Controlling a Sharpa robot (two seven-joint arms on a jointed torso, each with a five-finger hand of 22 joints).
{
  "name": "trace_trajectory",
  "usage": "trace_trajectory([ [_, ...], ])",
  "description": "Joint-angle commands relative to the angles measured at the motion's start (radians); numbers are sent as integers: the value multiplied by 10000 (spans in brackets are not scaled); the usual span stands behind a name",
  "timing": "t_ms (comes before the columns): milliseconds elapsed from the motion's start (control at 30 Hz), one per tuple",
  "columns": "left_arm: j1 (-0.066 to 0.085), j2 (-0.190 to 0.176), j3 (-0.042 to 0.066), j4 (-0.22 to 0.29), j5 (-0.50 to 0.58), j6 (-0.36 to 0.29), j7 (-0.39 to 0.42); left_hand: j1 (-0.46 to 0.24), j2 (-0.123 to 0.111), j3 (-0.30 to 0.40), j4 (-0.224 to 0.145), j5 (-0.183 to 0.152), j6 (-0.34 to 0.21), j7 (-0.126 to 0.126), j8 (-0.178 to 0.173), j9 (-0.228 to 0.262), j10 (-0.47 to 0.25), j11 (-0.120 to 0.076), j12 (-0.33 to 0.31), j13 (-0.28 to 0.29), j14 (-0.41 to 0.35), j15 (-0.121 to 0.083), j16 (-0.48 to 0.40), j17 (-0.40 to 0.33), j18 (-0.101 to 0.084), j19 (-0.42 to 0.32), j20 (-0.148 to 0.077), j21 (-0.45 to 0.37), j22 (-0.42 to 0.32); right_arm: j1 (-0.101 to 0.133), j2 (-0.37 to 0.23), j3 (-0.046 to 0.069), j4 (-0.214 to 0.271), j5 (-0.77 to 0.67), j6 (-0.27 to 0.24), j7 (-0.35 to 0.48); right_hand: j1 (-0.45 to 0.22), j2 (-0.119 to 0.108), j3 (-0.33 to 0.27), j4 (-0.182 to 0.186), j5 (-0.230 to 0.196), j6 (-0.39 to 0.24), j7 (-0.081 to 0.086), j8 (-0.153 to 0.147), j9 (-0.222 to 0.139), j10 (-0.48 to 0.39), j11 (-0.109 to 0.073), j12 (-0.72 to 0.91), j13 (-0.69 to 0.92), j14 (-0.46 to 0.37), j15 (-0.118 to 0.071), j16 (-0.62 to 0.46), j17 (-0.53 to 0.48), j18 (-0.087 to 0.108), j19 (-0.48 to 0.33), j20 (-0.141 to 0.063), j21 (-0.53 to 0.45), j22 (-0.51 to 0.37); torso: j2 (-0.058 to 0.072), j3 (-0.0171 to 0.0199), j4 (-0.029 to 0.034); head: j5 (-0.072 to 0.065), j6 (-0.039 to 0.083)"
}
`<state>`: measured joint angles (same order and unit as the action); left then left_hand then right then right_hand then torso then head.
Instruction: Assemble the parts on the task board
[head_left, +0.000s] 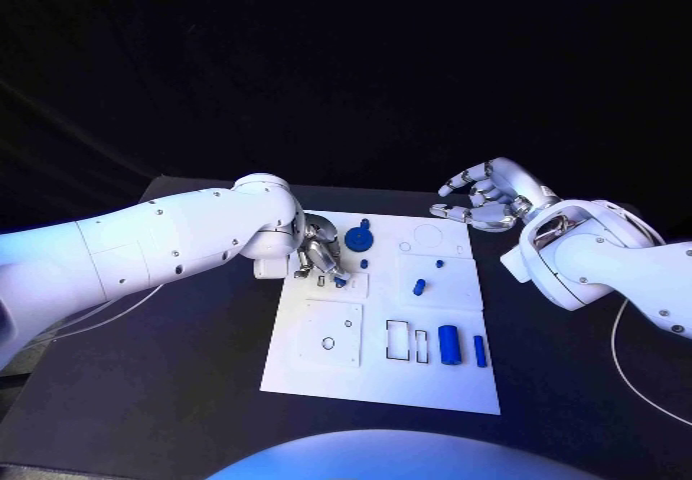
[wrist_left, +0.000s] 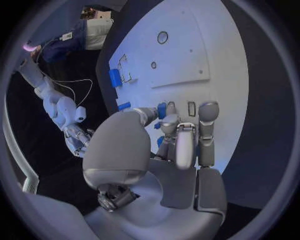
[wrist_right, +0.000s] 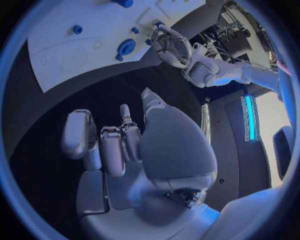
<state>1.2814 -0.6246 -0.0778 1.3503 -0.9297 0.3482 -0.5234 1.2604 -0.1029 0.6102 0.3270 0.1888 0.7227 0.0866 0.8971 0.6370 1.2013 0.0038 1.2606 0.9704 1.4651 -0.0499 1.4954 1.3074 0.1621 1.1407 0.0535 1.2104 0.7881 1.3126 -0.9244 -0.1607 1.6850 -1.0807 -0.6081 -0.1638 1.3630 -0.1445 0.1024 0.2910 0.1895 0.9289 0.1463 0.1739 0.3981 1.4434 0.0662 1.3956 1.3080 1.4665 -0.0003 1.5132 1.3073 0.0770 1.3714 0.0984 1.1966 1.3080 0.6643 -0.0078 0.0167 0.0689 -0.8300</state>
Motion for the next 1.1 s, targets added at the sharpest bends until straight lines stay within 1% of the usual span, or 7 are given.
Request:
trace_trajectory([
  [33, 2, -187, 21, 250, 74, -581, 92, -140, -23, 1453, -1367, 70, 39, -115, 38, 987, 120, -1, 86, 60, 422, -38, 64, 844, -155, 112, 18, 93, 82, -15, -7, -3, -5, -48, 211, -72, -97, -12, -43, 23, 39, -78, 16, 45, 10, -80, -20, -58, 847, 607, -73, -41, 691, 122, -54, 4, -48, 64, 0, 14, 8, 6, 8],
  [200, -37, -434, 27, 549, -120, -1013, 140, -348, -155, 1881, -1607, 75, 81, -140, 81, 1071, 255, -31, 191, 192, 480, -66, 122, 960, -169, 170, -4, 173, 175, -40, -17, -4, -6, -48, 201, -54, -118, -9, -51, 23, 38, -84, 15, 54, 11, -84, -19, -65, 839, 606, -73, -45, 685, 125, -61, 4, -67, 53, 8, -2, 13, 10, -32],
  [400, -209, -596, 25, 834, -532, -1544, 182, -543, -233, 2226, -1791, 84, 143, -169, 135, 1151, 416, -62, 318, 357, 541, -94, 183, 1090, -205, 311, -26, 317, 400, -56, -33, -5, -6, -48, 176, -31, -118, -9, -51, 23, 38, -84, 15, 54, 11, -84, -19, -65, 839, 606, -73, -45, 685, 125, -61, 4, -67, 53, 6, -13, 5, 43, -57],
  [567, -353, -590, 11, 956, -724, -2017, 186, -1229, -716, 3559, -2482, 186, 409, -282, 322, 1355, 909, -186, 680, 871, 708, -214, 330, 1427, -285, 633, -138, 661, 908, -70, -35, -5, -6, -48, 164, -15, -129, -5, -53, 23, 38, -88, 15, 61, 11, -83, -20, -66, 838, 606, -73, -46, 684, 125, -60, 4, -68, 53, 15, -21, -13, 56, -81],
  [633, -389, -571, 9, 974, -774, -2164, 184, -1447, -771, 3784, -2605, 200, 462, -313, 364, 1400, 987, -216, 724, 924, 738, -242, 357, 1495, -303, 692, -162, 723, 1002, -75, -36, -5, -6, -48, 159, -12, -129, -5, -53, 23, 38, -88, 15, 61, 11, -83, -20, -66, 838, 606, -73, -46, 684, 125, -60, 4, -68, 53, 18, -18, -16, 52, -96],
  [867, -500, -503, -25, 1069, -1402, -2708, 147, -1675, -810, 3980, -2741, 214, 529, -354, 412, 1449, 1064, -256, 750, 927, 801, -278, 422, 1669, -342, 833, -199, 844, 1223, -90, -33, -5, -2, -48, 144, -17, -129, -5, -53, 23, 38, -88, 15, 61, 11, -83, -20, -66, 838, 606, -73, -46, 684, 125, -60, 4, -68, 53, 17, 2, -11, 78, -165],
  [1100, -555, -482, -37, 1167, -1682, -2564, 105, -1748, -814, 4045, -2787, 230, 551, -371, 426, 1464, 1121, -273, 777, 958, 812, -293, 431, 1690, -355, 888, -215, 886, 1300, -97, -28, -5, 14, -48, 149, -28, -139, 1, -56, 20, 39, -92, 14, 71, 12, -75, -21, -56, 847, 608, -73, -45, 694, 124, -56, 3, -67, 55, 23, 4, -15, 93, -195],
])
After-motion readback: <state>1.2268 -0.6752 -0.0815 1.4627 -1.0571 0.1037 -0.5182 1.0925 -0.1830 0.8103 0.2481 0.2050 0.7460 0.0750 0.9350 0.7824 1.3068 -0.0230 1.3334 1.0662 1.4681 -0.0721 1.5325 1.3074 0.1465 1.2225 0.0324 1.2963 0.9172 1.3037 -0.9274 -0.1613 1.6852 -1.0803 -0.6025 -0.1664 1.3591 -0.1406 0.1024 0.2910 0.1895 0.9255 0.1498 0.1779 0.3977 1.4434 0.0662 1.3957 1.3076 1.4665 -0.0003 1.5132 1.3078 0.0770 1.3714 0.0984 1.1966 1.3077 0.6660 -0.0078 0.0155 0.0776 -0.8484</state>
